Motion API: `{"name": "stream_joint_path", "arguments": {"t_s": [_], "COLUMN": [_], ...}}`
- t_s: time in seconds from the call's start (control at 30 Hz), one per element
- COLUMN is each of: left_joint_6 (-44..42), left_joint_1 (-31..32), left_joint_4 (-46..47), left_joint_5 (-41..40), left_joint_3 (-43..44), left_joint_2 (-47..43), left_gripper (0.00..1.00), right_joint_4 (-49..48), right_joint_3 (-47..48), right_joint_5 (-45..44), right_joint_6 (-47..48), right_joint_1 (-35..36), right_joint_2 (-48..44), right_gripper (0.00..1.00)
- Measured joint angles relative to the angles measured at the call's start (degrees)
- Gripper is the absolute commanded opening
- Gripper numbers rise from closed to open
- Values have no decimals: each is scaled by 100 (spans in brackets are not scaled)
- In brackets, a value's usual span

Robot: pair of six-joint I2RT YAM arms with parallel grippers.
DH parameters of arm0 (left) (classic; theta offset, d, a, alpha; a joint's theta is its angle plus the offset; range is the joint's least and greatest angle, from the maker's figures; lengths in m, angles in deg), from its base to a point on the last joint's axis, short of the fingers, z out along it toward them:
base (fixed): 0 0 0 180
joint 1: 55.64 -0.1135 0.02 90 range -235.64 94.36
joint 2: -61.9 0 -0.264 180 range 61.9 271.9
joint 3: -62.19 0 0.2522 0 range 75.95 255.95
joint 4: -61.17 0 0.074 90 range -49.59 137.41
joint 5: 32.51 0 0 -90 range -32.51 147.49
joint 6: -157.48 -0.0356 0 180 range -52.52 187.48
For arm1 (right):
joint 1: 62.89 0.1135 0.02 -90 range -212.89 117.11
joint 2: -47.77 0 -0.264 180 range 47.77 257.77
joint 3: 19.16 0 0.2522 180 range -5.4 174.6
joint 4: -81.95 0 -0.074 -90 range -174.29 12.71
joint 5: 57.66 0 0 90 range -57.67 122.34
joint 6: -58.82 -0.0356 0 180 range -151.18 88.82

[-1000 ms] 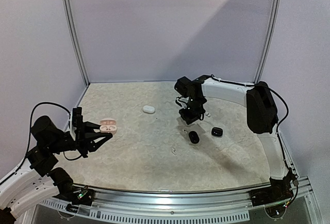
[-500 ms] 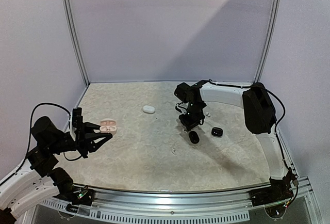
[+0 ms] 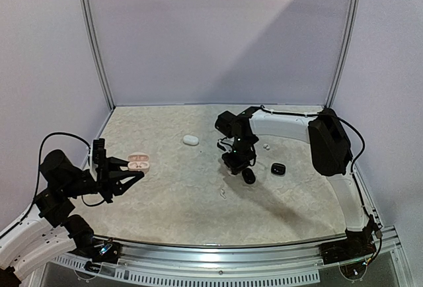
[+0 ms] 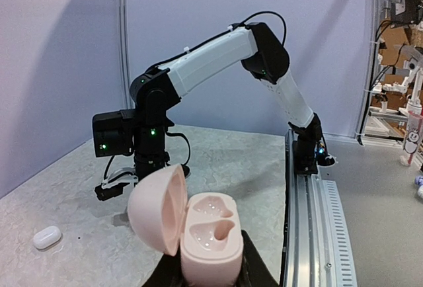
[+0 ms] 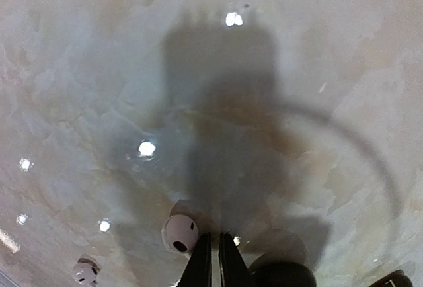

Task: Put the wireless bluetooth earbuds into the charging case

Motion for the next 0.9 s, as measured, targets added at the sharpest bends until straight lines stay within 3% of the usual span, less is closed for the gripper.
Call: {"name": "stream_joint_path", "arguments": {"t_s": [0.33,0.47,0.6,0.63,0.9], "left_joint_6": [-2,-2,-4,-2,-4], "left_joint_1": [0,0,-2,-2,-17], "left_joint_4": [-2,-4,-13,-17,-26], "left_joint_5": [0,-2,0,0,2], "left_joint_3": [-2,-2,-2,-2,-2], "left_joint_2": [-39,-44,-81,-85,-105], "left_gripper": [0,0,0,0,0], "right_joint_4": [278,472,459,426,26], "right_joint_3": [72,282,387,385,393], "right_joint_5": [131,-101,-339,-334,-304], "right_joint_6": [-136,-144,-170,-192,-339], "right_joint_1": [127,127,127,127,127], "right_joint_2": [0,0,-76,-105,-157], "right_gripper": [9,21,46,49,50]}}
